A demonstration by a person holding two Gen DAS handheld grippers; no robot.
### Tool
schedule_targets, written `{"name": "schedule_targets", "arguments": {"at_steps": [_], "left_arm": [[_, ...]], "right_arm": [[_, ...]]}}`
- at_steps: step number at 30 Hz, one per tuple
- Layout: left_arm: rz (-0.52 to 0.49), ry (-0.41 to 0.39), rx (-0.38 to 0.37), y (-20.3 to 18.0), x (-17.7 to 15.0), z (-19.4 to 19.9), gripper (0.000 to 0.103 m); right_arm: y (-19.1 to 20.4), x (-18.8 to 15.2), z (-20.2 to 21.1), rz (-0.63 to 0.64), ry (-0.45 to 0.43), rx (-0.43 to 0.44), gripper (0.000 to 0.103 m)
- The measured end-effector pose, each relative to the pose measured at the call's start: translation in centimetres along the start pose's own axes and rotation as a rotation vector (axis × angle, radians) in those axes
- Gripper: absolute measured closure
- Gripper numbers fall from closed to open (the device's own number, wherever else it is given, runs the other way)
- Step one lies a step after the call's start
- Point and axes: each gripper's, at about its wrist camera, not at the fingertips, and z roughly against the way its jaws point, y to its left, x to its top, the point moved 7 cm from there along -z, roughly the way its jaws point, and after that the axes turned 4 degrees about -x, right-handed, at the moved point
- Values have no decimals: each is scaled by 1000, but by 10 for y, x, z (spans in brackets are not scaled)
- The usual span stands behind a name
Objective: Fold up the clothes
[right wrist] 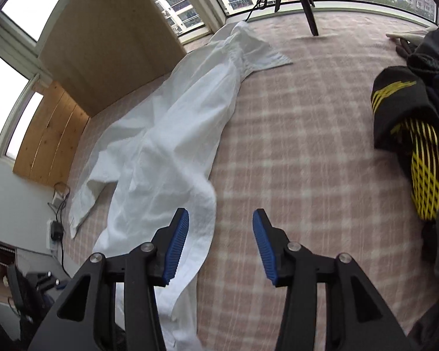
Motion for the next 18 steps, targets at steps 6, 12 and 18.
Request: {"name": "schedule_targets", "arguments": {"at_steps": [6,12,18], "left_arm": [[52,-42,-15,-70,52,-26,78],[207,-15,54,-84,84,-50,77],[356,44,139,-68,70,-43,76]], "right_arm": [[-14,102,-51,-42,28,139,58],[45,178,-81,229,28,154,58],[116,224,-136,820,15,-156,47]]}}
